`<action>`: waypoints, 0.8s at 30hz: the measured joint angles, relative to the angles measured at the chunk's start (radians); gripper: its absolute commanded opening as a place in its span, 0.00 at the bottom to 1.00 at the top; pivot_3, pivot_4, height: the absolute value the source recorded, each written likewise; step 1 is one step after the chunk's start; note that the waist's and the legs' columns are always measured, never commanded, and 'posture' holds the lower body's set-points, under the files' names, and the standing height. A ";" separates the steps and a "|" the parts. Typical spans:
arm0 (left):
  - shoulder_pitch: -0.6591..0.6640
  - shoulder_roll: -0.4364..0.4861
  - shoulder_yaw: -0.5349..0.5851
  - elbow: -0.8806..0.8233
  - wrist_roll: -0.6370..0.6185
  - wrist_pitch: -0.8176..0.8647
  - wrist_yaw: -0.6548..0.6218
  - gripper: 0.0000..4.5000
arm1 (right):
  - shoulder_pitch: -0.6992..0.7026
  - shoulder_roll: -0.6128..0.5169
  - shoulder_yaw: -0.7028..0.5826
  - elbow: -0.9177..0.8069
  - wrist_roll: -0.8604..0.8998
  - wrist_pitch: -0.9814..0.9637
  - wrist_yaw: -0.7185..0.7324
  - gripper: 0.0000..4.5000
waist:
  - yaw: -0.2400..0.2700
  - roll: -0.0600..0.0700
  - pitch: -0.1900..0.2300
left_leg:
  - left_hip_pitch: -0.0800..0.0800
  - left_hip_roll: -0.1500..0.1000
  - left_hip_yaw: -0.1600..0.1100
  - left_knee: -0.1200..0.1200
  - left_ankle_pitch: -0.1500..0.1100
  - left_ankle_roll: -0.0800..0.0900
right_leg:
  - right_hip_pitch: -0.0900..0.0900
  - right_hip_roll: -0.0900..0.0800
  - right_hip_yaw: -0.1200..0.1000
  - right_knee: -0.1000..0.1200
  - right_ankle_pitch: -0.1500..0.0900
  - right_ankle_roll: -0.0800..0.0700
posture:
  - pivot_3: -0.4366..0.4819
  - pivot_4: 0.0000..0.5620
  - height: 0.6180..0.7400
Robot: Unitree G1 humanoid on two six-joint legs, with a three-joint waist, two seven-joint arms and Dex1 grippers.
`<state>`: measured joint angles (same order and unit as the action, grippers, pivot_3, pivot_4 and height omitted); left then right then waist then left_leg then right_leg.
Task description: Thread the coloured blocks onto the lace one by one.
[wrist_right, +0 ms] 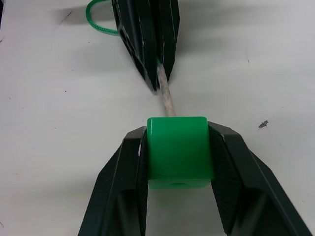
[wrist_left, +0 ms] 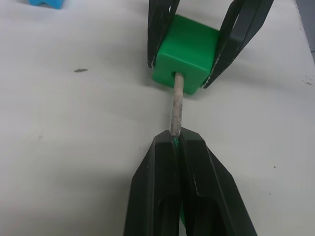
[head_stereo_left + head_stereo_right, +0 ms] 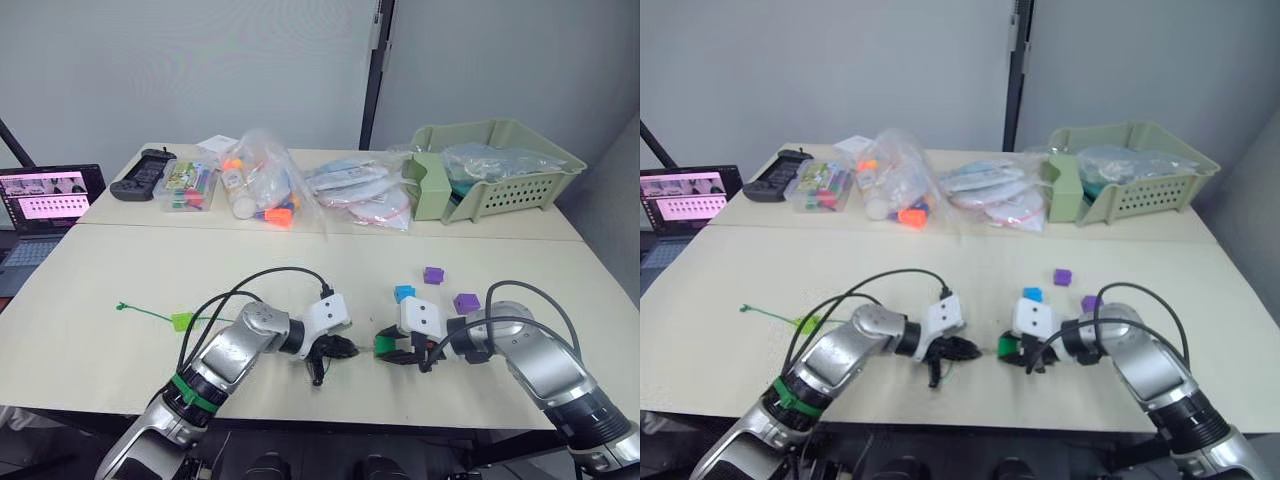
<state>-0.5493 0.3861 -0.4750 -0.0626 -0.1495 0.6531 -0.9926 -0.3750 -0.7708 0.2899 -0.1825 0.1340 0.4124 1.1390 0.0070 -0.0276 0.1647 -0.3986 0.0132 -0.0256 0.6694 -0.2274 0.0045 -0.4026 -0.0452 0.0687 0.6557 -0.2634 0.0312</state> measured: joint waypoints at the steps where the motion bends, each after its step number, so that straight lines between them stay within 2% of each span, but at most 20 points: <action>1: 0.000 0.001 0.000 0.000 0.000 0.000 -0.001 0.00 | 0.004 0.000 -0.003 -0.003 0.000 0.001 -0.001 0.26 | 0.000 0.000 0.000 | 0.000 0.000 0.000 0.000 0.000 0.000 | 0.000 0.000 0.000 0.000 0.000 0.000 | 0.48 0.27 1.00; 6: 0.006 0.030 0.005 -0.020 -0.005 0.001 -0.011 0.00 | 0.027 0.004 -0.013 -0.011 0.006 -0.018 -0.006 0.26 | -0.003 0.000 0.000 | -0.001 0.000 0.000 -0.001 0.000 0.000 | -0.001 0.000 0.000 0.000 0.000 0.000 | 0.48 0.27 1.00; 14: 0.031 0.132 0.070 -0.163 -0.058 0.015 -0.049 0.00 | 0.046 0.025 -0.020 0.046 0.007 -0.112 -0.011 0.26 | -0.013 0.000 0.000 | 0.002 0.001 0.000 -0.001 0.000 0.000 | 0.001 0.000 0.000 -0.001 0.000 0.000 | 0.48 0.27 1.00; 24: 0.075 0.143 0.080 -0.185 -0.085 0.045 -0.033 0.00 | 0.033 0.031 -0.016 0.086 0.007 -0.165 0.015 0.26 | -0.018 0.000 0.000 | 0.002 0.001 0.000 -0.001 0.000 0.000 | 0.001 0.000 0.000 -0.001 0.000 0.000 | 0.48 0.27 1.00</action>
<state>-0.4745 0.5295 -0.3946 -0.2479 -0.2344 0.6977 -1.0253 -0.3416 -0.7394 0.2740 -0.0966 0.1405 0.2473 1.1536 -0.0105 -0.0276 0.1647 -0.3964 0.0144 -0.0255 0.6679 -0.2274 0.0044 -0.4012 -0.0448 0.0687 0.6552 -0.2634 0.0312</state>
